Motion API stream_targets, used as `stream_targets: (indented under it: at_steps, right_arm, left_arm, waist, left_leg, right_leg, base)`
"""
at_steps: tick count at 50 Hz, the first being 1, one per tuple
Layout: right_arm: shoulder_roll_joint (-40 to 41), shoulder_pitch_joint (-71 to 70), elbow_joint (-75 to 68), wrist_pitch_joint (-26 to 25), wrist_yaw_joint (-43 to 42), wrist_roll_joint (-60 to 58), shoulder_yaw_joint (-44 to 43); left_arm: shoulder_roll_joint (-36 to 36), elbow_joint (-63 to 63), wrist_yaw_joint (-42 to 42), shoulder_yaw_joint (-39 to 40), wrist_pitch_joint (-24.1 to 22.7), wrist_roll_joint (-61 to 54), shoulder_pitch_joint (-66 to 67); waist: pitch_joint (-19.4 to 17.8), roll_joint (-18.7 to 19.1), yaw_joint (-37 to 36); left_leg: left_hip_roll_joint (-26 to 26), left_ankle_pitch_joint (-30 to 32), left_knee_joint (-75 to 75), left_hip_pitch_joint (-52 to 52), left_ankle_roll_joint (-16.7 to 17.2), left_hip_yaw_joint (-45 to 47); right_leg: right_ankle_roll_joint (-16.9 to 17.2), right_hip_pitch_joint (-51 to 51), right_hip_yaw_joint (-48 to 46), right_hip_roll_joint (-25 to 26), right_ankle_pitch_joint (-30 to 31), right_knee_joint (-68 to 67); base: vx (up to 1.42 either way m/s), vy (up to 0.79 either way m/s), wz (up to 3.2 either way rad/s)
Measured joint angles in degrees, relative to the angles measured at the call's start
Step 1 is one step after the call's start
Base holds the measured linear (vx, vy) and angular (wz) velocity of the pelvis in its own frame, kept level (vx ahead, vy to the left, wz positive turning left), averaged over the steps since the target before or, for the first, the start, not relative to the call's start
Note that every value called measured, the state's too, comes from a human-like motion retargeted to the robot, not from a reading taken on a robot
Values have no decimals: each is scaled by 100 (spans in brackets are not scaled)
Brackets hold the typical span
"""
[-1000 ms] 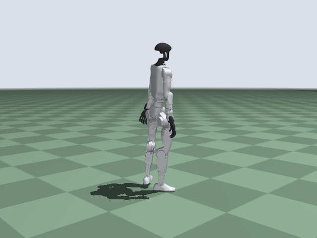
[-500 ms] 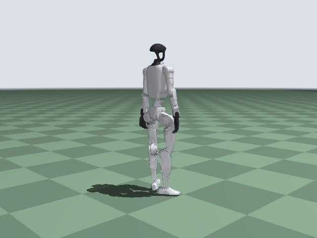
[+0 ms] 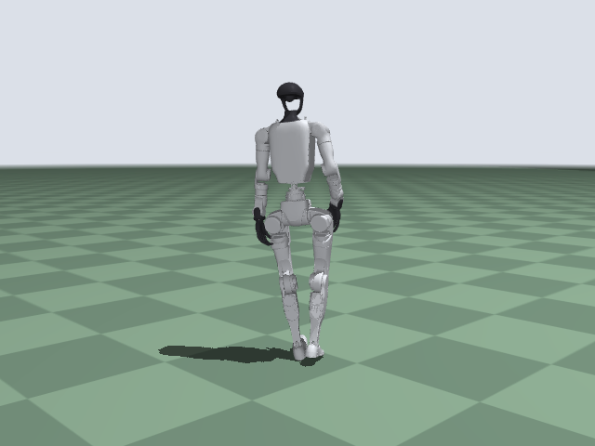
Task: In place motions
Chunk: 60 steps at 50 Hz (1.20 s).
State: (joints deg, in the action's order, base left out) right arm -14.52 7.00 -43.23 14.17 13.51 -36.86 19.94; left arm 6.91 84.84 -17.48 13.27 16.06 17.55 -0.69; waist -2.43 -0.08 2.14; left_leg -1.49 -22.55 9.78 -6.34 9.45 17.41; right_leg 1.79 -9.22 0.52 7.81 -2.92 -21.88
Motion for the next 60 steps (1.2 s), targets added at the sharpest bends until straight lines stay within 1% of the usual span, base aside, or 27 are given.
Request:
stream_targets:
  at_steps: [3,4,5,8,10,12,13,15,18,20,25,30,32,37,40,42,43,45,47,48,50,52,53,54,56,58,60]
  right_arm:
    - [67,-115,-91,-109,-126,3,37]
    - [92,-148,-138,-142,-167,-3,51]
    - [117,-179,-188,-174,-205,-10,64]
    - [235,-281,-486,-365,-335,-67,65]
    - [299,-338,-704,-486,-402,-103,-3]
    - [308,-417,-922,-576,-467,-109,-96]
    - [301,-525,-1051,-608,-499,-104,-139]
    - [308,-688,-1323,-685,-568,-117,-145]
    - [361,-936,-1860,-880,-658,-270,-152]
    - [400,-1009,-2161,-1020,-706,-407,-174]
    - [410,-966,-2688,-1100,-838,-443,-238]
    - [450,-872,-3068,-1195,-875,-321,-326]
    - [488,-858,-3134,-1215,-868,-261,-332]
    - [604,-908,-3110,-1198,-879,-93,-323]
    - [685,-954,-2994,-1157,-861,10,-268]
    - [718,-943,-2903,-1112,-910,76,-224]
    - [719,-996,-2851,-1087,-922,144,-217]
    - [690,-1076,-2797,-1048,-930,203,-254]
    - [652,-1123,-2767,-1068,-924,196,-340]
    - [639,-1123,-2757,-1099,-924,182,-388]
    - [607,-1128,-2773,-1187,-958,206,-492]
    - [580,-1165,-2880,-1264,-1034,284,-621]
    - [563,-1187,-2958,-1287,-1060,322,-689]
    - [549,-1203,-3026,-1302,-1069,365,-746]
    - [510,-1206,-3105,-1305,-1031,432,-848]
    - [467,-1130,-3086,-1278,-935,411,-939]
    - [462,-1037,-3055,-1234,-877,271,-1045]
  left_arm:
    - [-69,88,-116,42,-22,-15,14]
    - [-80,115,-150,49,-24,-9,23]
    - [-87,140,-181,55,-22,1,32]
    - [-113,191,-267,10,46,121,85]
    - [-145,207,-247,-54,62,179,81]
    - [-200,218,-192,-125,53,173,4]
    - [-196,212,-178,-145,49,150,-83]
    - [-209,180,-171,-178,16,90,-184]
    - [-240,100,-162,-225,-71,34,-242]
    - [-260,52,-80,-223,-126,27,-229]
    - [-290,-40,88,-237,-186,0,-216]
    - [-377,-226,250,-189,-323,-225,-152]
    - [-390,-315,356,-155,-426,-359,-108]
    - [-448,-403,814,-47,-732,-733,4]
    - [-458,-357,1101,30,-915,-951,60]
    - [-464,-349,1203,21,-955,-992,89]
    - [-444,-326,1246,15,-967,-1013,20]
    - [-444,-300,1262,-28,-974,-992,-91]
    - [-485,-296,1187,-96,-946,-918,-204]
    - [-526,-296,1130,-123,-905,-876,-254]
    - [-615,-281,996,-194,-826,-806,-374]
    - [-698,-252,880,-236,-767,-715,-503]
    - [-747,-253,845,-230,-736,-648,-552]
    - [-790,-278,815,-251,-718,-589,-581]
    - [-843,-350,713,-377,-702,-496,-613]
    - [-837,-369,531,-548,-676,-369,-640]
    - [-772,-320,310,-641,-613,-134,-686]
  waist:
    - [-76,-123,34]
    - [-101,-129,45]
    - [-123,-121,52]
    - [-83,-81,-95]
    - [-30,-38,-143]
    - [39,55,46]
    - [22,114,84]
    - [-1,103,72]
    - [87,-107,120]
    - [200,-200,190]
    - [401,-250,52]
    - [341,-339,-490]
    - [235,-306,-723]
    - [350,-243,-782]
    - [528,-249,-605]
    - [606,-251,-539]
    - [627,-192,-487]
    - [645,-47,-426]
    - [686,-52,-408]
    - [710,-71,-404]
    - [721,-154,-526]
    - [818,-50,-700]
    - [884,70,-690]
    - [917,180,-656]
    - [894,379,-554]
    - [829,565,-284]
    - [835,718,-7]
  left_leg:
    - [-405,-12,-44,131,-75,-333]
    - [-476,-13,-42,175,-80,-430]
    - [-519,-12,-37,217,-79,-513]
    - [-656,52,125,220,54,-588]
    - [-759,204,384,103,297,-584]
    - [-917,757,766,-225,555,-377]
    - [-1113,966,1029,-531,555,-111]
    - [-1189,1267,1542,-963,555,646]
    - [-694,1448,2550,-1345,555,1999]
    - [-441,1468,3255,-1562,555,2440]
    - [157,1396,4214,-2246,555,2645]
    - [929,1501,3279,-2227,555,2466]
    - [1156,1428,2581,-2093,377,2185]
    - [1220,1318,636,-1956,-677,1304]
    - [1275,1240,12,-1816,-954,1357]
    - [1306,1317,-114,-1636,-827,1619]
    - [1337,1350,-111,-1608,-665,1755]
    - [1558,2112,-228,-1441,-349,2397]
    - [1268,2169,134,-1933,-286,1172]
    - [1220,2128,209,-1969,-192,1166]
    - [969,1920,208,-1952,-163,1095]
    - [833,1708,34,-1935,-192,1042]
    - [853,1631,-45,-1922,-163,1092]
    - [819,1547,-127,-1897,-123,1006]
    - [666,1391,-288,-1793,-61,603]
    - [505,1317,-409,-1637,-51,175]
    - [402,1237,-427,-1554,-27,-177]
  right_leg:
    - [40,74,703,201,-43,695]
    - [-91,96,784,223,42,813]
    - [-296,111,808,233,162,893]
    - [-393,219,269,-23,-143,875]
    - [-302,311,-57,-225,-312,940]
    - [-62,226,-624,-646,-468,896]
    - [152,93,-857,-904,-548,741]
    - [305,-29,-1209,-1177,-556,632]
    - [238,-105,-1656,-1587,-508,711]
    - [200,-71,-1928,-1789,-556,778]
    - [156,182,-2308,-1889,-657,1095]
    - [85,671,-2188,-1761,-781,1462]
    - [87,922,-2084,-1647,-828,1576]
    - [305,1161,-2076,-1663,-977,1652]
    - [462,1251,-2139,-1764,-1088,1629]
    - [545,1347,-2144,-1831,-1126,1597]
    - [566,1350,-2158,-1799,-1154,1529]
    - [563,1464,-2242,-1703,-1109,1508]
    - [590,1545,-2309,-1800,-855,1564]
    - [595,1561,-2281,-1873,-671,1563]
    - [502,1555,-2052,-2063,-184,1538]
    - [-98,1449,-1746,-2013,299,1480]
    - [-492,1366,-1527,-1919,412,1327]
    - [-699,1292,-1320,-1834,476,1058]
    - [-830,1137,-616,-1504,604,193]
    - [-732,936,179,-797,809,-1044]
    - [-783,755,-362,-715,903,-2166]
  base:
    - [14,12,164]
    - [18,13,148]
    - [22,14,140]
    - [22,13,146]
    - [10,15,186]
    - [-15,59,266]
    - [-39,99,246]
    - [-45,70,189]
    - [-25,-10,161]
    - [4,-19,139]
    - [14,-2,77]
    - [20,2,-23]
    - [14,12,-60]
    - [13,33,-7]
    - [23,53,11]
    - [18,50,10]
    - [15,53,27]
    - [19,70,37]
    - [15,69,38]
    - [17,83,27]
    - [9,76,1]
    - [1,62,11]
    - [10,68,77]
    - [15,65,119]
    - [15,43,161]
    - [24,35,232]
    - [35,35,212]
